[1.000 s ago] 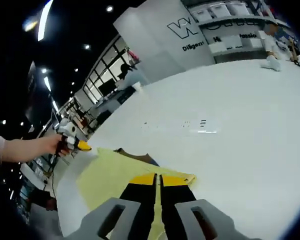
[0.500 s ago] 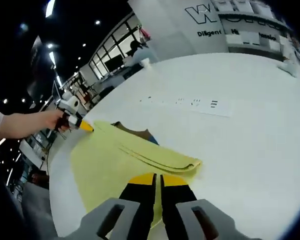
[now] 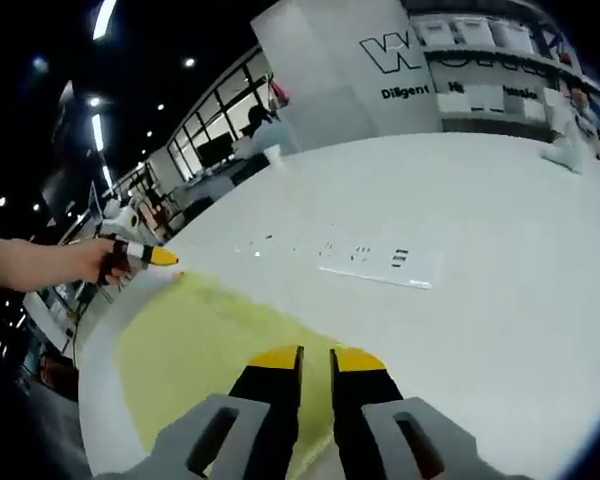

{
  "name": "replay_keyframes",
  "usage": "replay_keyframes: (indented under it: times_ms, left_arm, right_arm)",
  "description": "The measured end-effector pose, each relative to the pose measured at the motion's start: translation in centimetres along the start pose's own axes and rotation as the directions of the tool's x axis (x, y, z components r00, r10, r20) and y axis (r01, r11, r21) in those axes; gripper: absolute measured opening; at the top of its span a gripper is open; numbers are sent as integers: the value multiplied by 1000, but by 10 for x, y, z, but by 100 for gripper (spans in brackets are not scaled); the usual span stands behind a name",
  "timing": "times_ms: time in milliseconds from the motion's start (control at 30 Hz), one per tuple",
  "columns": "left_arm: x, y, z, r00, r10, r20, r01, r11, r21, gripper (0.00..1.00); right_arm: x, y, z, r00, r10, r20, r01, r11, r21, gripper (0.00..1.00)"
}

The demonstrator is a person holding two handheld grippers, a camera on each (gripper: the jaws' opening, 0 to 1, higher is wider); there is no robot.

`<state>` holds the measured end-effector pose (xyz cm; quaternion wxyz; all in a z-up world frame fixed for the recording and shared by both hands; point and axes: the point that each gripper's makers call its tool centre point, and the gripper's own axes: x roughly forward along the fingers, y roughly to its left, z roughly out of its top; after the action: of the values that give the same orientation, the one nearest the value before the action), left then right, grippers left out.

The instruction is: Fold the garment on the visible template until the final outline fits inside the template.

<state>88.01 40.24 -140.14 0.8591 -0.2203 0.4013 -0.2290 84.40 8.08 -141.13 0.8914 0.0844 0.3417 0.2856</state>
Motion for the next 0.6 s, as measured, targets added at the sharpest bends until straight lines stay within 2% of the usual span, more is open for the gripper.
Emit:
replay_keyframes:
  times_ms: [67, 233, 367, 500, 600]
  left_arm:
    - [1, 1, -5, 1000, 0, -31, 0, 1000, -15, 0]
    - [-1, 3, -13, 998, -5, -65, 5, 1000, 5, 0]
    - [-15, -4, -37, 992, -22, -124, 31, 997, 70, 2]
    - [-34, -15, -56, 989, -57, -135, 69, 994, 84, 6]
    - [-49, -16, -70, 988, -66, -139, 83, 990, 116, 8]
  right_arm:
    - [0, -1, -10, 998, -9, -58, 7, 1000, -30, 4]
    - [-5, 0, -12, 999, -3, -50, 3, 1000, -2, 3]
    - [-15, 7, -17, 999, 14, -48, -15, 1000, -13, 4]
    - [-32, 20, -25, 998, 44, -33, -45, 999, -24, 7]
    - [-45, 27, -35, 998, 54, -36, -56, 998, -38, 7]
